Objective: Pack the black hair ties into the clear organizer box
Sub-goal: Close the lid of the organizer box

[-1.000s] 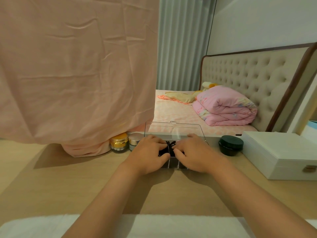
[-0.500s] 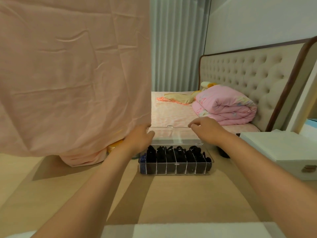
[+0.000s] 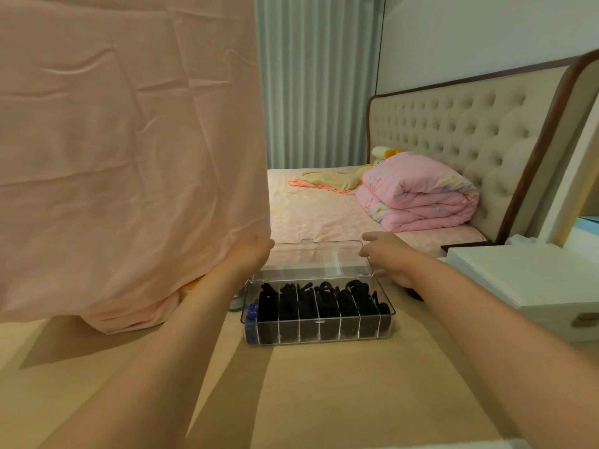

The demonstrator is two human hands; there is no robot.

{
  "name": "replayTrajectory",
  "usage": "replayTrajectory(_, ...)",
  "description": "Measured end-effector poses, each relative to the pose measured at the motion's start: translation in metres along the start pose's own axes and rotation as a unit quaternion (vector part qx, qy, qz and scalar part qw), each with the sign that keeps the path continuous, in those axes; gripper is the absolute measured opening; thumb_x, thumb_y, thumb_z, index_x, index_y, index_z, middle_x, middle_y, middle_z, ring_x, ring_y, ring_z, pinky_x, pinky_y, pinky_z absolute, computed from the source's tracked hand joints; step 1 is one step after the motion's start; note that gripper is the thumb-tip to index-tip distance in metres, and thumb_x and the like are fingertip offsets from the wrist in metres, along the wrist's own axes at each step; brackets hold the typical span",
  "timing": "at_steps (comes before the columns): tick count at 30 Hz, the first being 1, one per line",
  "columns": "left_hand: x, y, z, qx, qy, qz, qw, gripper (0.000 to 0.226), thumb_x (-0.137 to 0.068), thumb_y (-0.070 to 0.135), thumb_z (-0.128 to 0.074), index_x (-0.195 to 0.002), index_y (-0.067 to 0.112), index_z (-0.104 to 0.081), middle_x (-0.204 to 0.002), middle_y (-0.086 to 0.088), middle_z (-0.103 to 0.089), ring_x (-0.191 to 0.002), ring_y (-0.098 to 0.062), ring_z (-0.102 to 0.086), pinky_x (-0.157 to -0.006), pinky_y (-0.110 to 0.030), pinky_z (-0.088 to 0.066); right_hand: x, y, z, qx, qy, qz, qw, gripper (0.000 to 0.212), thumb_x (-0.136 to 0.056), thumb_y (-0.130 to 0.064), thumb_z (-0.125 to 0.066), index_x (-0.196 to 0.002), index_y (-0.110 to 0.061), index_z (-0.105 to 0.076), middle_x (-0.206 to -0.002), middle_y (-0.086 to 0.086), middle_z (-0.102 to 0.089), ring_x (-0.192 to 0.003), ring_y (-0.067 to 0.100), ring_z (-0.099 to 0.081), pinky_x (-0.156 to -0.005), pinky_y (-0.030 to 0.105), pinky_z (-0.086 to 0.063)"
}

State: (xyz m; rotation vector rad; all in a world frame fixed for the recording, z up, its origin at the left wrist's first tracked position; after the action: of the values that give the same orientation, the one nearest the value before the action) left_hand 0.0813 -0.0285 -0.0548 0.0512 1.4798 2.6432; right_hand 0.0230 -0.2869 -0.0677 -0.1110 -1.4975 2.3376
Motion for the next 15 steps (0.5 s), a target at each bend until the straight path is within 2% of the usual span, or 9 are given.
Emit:
replayTrajectory(2, 0.000, 0.000, -0.001, 0.008, -0.014, 0.008, 1.000, 0.051, -0.105, 0.026, -0.045, -0.151, 0.006, -0.037, -0.155, -0.011, -0.040, -0.138, -0.032, -0.041, -0.099, -0.034, -0.036, -0.001, 0.001, 0.001, -0.078, 0.001, -0.016, 0.997, 0.055, -0.097, 0.000, -0.054, -0.149, -0.014, -0.045, -0.145, 0.016, -0.048, -0.128, 0.039, -0.051, -0.096, 0.049, -0.051)
replayTrajectory(4, 0.001, 0.001, 0.002, 0.025, -0.008, 0.002, 1.000, 0.055, -0.104, 0.027, -0.048, -0.154, 0.010, -0.034, -0.152, -0.010, -0.044, -0.134, -0.030, -0.046, -0.104, -0.038, -0.040, -0.001, 0.003, 0.004, -0.150, 0.010, -0.029, 0.988, 0.053, -0.097, 0.003, -0.051, -0.149, -0.009, -0.046, -0.142, 0.020, -0.049, -0.127, 0.038, -0.052, -0.097, 0.052, -0.049)
replayTrajectory(5, 0.001, 0.001, 0.006, 0.041, 0.007, -0.003, 0.999, 0.055, -0.103, 0.024, -0.050, -0.154, 0.012, -0.034, -0.143, -0.008, -0.052, -0.121, -0.026, -0.054, -0.097, -0.035, -0.044, -0.001, 0.005, 0.006, -0.183, 0.014, -0.033, 0.983, 0.054, -0.097, 0.004, -0.050, -0.149, -0.011, -0.046, -0.137, 0.018, -0.051, -0.122, 0.035, -0.055, -0.097, 0.052, -0.050)
replayTrajectory(7, 0.001, -0.001, 0.013, 0.076, 0.041, -0.012, 0.996, 0.053, -0.102, 0.019, -0.052, -0.153, 0.013, -0.037, -0.127, -0.006, -0.058, -0.093, -0.018, -0.054, -0.078, -0.031, -0.045, -0.001, 0.008, 0.008, -0.220, 0.021, -0.026, 0.975, 0.058, -0.096, 0.006, -0.051, -0.150, -0.013, -0.045, -0.130, 0.014, -0.052, -0.114, 0.030, -0.056, -0.091, 0.049, -0.050)
replayTrajectory(9, 0.002, -0.003, 0.018, 0.071, 0.059, -0.023, 0.995, 0.053, -0.102, 0.016, -0.050, -0.153, 0.013, -0.036, -0.121, -0.003, -0.057, -0.083, -0.014, -0.052, -0.070, -0.028, -0.043, -0.001, 0.010, 0.012, -0.215, 0.036, -0.002, 0.976, 0.061, -0.094, 0.008, -0.052, -0.150, -0.013, -0.045, -0.124, 0.013, -0.055, -0.114, 0.029, -0.057, -0.086, 0.041, -0.052)
replayTrajectory(10, 0.004, -0.002, 0.020, 0.058, 0.059, -0.033, 0.996, 0.054, -0.102, 0.016, -0.050, -0.154, 0.014, -0.034, -0.126, -0.003, -0.055, -0.085, -0.013, -0.054, -0.071, -0.027, -0.044, -0.001, 0.010, 0.013, -0.203, 0.044, 0.015, 0.978, 0.061, -0.093, 0.009, -0.053, -0.150, -0.012, -0.045, -0.121, 0.011, -0.056, -0.111, 0.026, -0.058, -0.086, 0.037, -0.052)
replayTrajectory(12, 0.010, -0.002, 0.022, 0.034, 0.053, -0.059, 0.996, 0.055, -0.102, 0.018, -0.050, -0.154, 0.016, -0.033, -0.144, -0.005, -0.049, -0.102, -0.015, -0.057, -0.085, -0.028, -0.048, 0.004, 0.006, 0.014, -0.158, 0.057, 0.065, 0.984, 0.055, -0.095, 0.004, -0.057, -0.148, -0.012, -0.050, -0.121, 0.008, -0.062, -0.101, 0.016, -0.059, -0.088, 0.031, -0.050)
replayTrajectory(14, 0.018, -0.003, 0.026, 0.006, 0.052, -0.093, 0.994, 0.052, -0.103, 0.023, -0.051, -0.153, 0.020, -0.037, -0.147, -0.005, -0.049, -0.121, -0.020, -0.054, -0.101, -0.035, -0.046, 0.013, -0.003, 0.017, -0.079, 0.080, 0.129, 0.985, 0.042, -0.099, -0.010, -0.061, -0.140, -0.016, -0.058, -0.116, 0.004, -0.069, -0.088, 0.010, -0.059, -0.085, 0.027, -0.048)
replayTrajectory(15, 0.023, -0.005, 0.028, -0.007, 0.058, -0.109, 0.992, 0.049, -0.104, 0.024, -0.051, -0.151, 0.022, -0.040, -0.144, -0.004, -0.052, -0.126, -0.021, -0.053, -0.104, -0.036, -0.045, 0.020, -0.007, 0.020, -0.048, 0.086, 0.161, 0.982, 0.035, -0.100, -0.017, -0.060, -0.135, -0.018, -0.062, -0.111, 0.001, -0.072, -0.084, 0.010, -0.060, -0.082, 0.026, -0.046)
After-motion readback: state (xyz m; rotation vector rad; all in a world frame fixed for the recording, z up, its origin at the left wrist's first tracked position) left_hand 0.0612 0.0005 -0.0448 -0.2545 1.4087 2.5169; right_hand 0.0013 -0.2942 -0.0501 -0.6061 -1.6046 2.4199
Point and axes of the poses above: each hand's wrist, its own x-axis away from the middle knuckle, its own z-axis out of the back of the hand, y = z × x, the point moved 6 cm from there along -x, towards the middle knuckle
